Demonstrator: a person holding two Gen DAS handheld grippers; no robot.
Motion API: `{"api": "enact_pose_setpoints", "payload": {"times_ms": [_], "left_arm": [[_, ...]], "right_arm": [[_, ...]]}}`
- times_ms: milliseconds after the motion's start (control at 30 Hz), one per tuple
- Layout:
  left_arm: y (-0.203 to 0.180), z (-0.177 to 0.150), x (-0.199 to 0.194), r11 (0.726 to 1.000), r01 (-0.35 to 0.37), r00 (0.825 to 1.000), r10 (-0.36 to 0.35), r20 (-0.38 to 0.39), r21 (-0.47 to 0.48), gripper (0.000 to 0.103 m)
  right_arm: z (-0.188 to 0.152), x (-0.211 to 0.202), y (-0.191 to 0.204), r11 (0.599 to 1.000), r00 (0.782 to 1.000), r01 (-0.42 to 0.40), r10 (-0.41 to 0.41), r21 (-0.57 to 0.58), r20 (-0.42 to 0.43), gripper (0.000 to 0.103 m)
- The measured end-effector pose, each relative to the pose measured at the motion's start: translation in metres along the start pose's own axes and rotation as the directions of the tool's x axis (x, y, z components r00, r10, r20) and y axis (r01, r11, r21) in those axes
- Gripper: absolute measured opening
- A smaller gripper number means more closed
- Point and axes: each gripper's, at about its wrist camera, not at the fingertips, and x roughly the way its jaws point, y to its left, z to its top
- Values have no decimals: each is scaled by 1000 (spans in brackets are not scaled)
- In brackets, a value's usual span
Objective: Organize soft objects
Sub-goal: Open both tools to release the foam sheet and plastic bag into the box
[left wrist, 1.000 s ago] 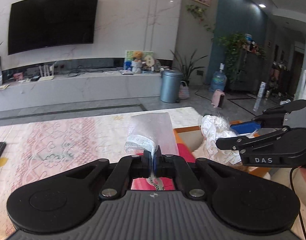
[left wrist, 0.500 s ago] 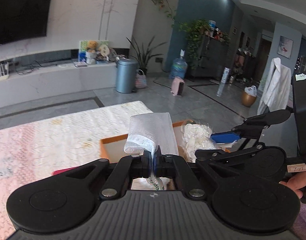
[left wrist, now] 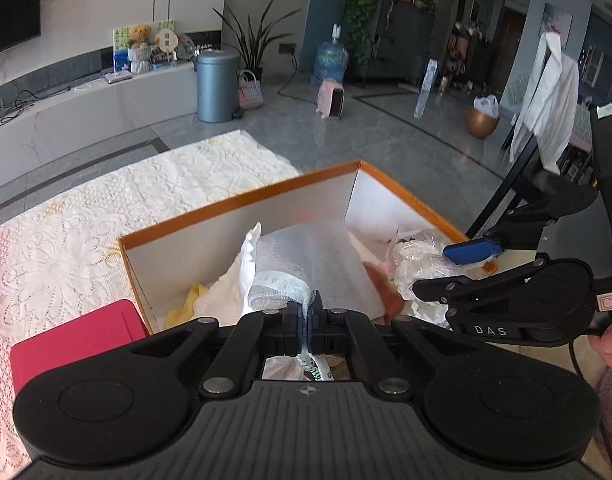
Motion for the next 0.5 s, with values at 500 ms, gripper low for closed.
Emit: {"api": "enact_pose_setpoints", "payload": {"times_ms": [500], "left_arm": [[-10,-15,43,989,-78,978,100,-182,123,6]], "right_arm": [[14,28,27,978,997,17,-31,-208,-64,52]]}}
